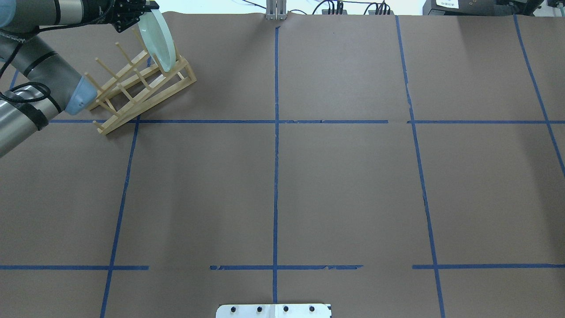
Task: Place plate on table
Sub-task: 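Grasp the plate rim with the left gripper and lift it out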
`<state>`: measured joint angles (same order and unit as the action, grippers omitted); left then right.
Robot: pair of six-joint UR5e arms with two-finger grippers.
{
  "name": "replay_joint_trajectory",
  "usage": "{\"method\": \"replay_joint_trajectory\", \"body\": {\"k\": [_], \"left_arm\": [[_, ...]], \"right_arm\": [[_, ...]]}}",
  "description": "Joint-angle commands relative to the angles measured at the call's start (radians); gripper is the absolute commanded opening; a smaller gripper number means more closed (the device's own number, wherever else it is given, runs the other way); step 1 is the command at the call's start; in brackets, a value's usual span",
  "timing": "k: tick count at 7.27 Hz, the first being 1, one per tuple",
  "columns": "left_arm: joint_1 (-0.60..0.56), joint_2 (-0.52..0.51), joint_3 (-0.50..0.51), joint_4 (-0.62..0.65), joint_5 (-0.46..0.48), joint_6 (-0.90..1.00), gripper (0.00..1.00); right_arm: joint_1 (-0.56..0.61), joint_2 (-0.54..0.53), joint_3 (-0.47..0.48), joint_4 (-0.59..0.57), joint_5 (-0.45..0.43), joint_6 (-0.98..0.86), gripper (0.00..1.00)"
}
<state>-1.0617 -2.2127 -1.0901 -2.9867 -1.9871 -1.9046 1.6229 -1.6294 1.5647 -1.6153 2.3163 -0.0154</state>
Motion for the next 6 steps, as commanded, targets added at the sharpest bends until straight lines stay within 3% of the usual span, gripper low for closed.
{"method": "replay_joint_trajectory", "body": {"k": [1, 2, 4, 6], "left_arm": [[-0.007, 0.008, -0.092, 0.014, 0.001, 0.007, 0.00], [-0.024, 0.013, -0.178, 0.069, -0.002, 0.007, 0.00], [-0.047, 0.027, -0.436, 0.394, -0.007, -0.004, 0.00], [0.021, 0.019, -0.580, 0.697, 0.002, -0.040, 0.00]], "right_arm": [[0.000, -0.001, 0.000, 0.000, 0.000, 0.000, 1.00], [0.000, -0.001, 0.000, 0.000, 0.000, 0.000, 1.00], [0.000, -0.001, 0.000, 0.000, 0.000, 0.000, 1.00], [0.000, 0.000, 0.000, 0.000, 0.000, 0.000, 1.00]]}}
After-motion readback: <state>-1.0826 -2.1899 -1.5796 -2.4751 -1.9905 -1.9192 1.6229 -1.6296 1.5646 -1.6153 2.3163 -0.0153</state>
